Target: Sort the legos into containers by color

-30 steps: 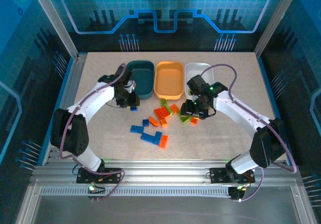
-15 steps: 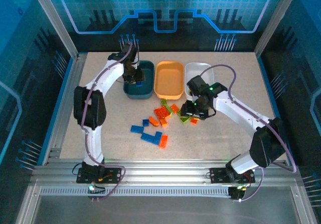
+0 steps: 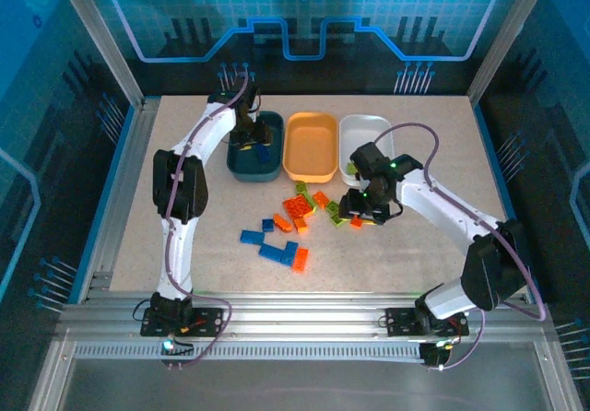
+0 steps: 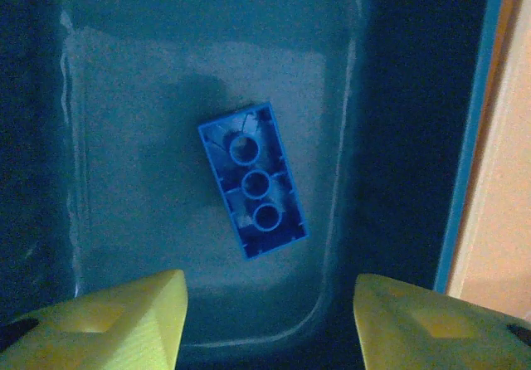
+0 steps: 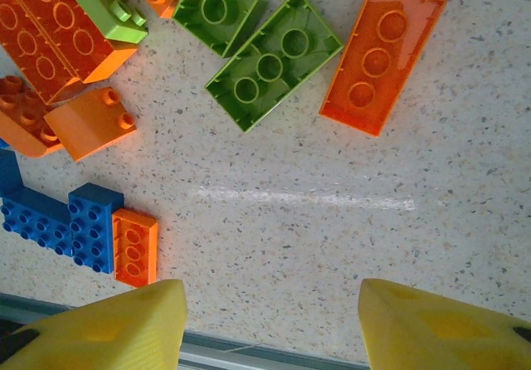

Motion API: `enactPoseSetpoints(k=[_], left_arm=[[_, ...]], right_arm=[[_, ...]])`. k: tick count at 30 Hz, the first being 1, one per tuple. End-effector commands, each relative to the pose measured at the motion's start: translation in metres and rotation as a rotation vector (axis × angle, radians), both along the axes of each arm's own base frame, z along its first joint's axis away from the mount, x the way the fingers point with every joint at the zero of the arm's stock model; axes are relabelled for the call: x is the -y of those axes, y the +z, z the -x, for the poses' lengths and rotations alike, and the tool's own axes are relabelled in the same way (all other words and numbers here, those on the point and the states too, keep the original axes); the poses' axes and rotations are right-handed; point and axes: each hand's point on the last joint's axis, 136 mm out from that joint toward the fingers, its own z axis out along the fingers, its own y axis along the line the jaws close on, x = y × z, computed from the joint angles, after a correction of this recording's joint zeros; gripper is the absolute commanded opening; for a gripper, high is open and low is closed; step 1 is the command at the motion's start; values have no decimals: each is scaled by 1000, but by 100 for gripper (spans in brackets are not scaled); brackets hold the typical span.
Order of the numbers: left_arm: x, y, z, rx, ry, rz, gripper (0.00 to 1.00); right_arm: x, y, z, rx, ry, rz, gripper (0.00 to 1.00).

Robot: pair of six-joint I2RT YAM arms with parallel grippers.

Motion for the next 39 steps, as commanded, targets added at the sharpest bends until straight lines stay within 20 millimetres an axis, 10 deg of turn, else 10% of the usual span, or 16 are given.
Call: enactPoseSetpoints(k=[1, 13, 24, 39], left_arm=[[-4, 32, 9, 26, 10, 31, 60], [-14, 97, 101, 113, -17, 70, 70], [-30, 54, 226, -7, 10, 115, 78], [-35, 48, 240, -39, -21, 86, 80]], right_arm=[[8, 6, 3, 0, -7, -8, 59], [73, 0, -1, -39, -242, 52, 62], [87, -33, -41, -50, -384, 75, 72], [97, -70, -91, -45, -484, 167, 72]])
